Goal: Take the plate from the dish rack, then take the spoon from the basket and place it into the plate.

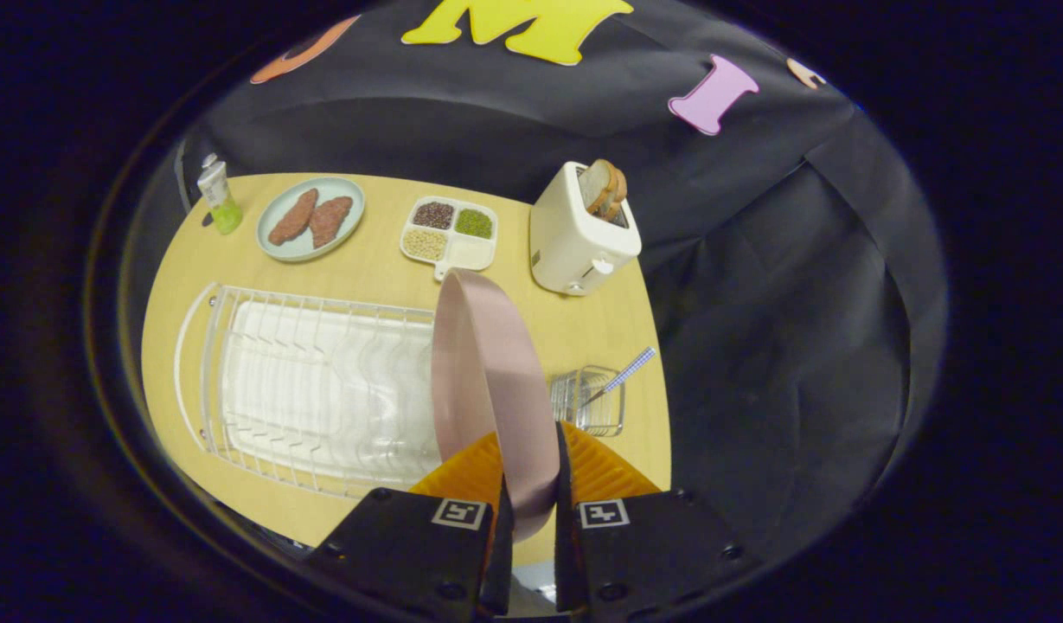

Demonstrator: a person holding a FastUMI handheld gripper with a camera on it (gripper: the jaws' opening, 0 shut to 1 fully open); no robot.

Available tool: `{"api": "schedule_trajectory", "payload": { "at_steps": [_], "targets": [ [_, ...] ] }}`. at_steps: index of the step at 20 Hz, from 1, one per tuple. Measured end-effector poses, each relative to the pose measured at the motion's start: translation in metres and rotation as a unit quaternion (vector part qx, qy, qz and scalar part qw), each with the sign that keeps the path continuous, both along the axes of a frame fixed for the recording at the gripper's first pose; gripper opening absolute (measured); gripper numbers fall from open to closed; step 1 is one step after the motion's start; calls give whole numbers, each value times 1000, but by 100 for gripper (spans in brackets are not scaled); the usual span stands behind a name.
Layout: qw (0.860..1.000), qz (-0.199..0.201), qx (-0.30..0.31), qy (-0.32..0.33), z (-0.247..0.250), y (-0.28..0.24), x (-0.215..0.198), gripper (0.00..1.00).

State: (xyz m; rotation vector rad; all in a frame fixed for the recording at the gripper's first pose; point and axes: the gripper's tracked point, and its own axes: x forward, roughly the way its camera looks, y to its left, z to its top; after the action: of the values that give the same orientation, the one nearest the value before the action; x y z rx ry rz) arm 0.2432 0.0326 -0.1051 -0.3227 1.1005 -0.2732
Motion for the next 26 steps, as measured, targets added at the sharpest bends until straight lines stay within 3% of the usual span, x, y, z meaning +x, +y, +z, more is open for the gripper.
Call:
{"api": "schedule_trajectory", "payload": {
  "at_steps": [6, 11, 13, 20, 26],
  "targets": [
    [988, 26, 153, 23, -29, 5, -95, 25],
    [982, 36, 185, 28, -75, -3, -160, 25],
    [977, 19, 208, 39, -101, -6, -180, 25],
    [967, -6, 252, 40, -165, -10, -196, 25],
    [962, -4, 269, 49, -179, -19, -185, 31]
  ]
}}
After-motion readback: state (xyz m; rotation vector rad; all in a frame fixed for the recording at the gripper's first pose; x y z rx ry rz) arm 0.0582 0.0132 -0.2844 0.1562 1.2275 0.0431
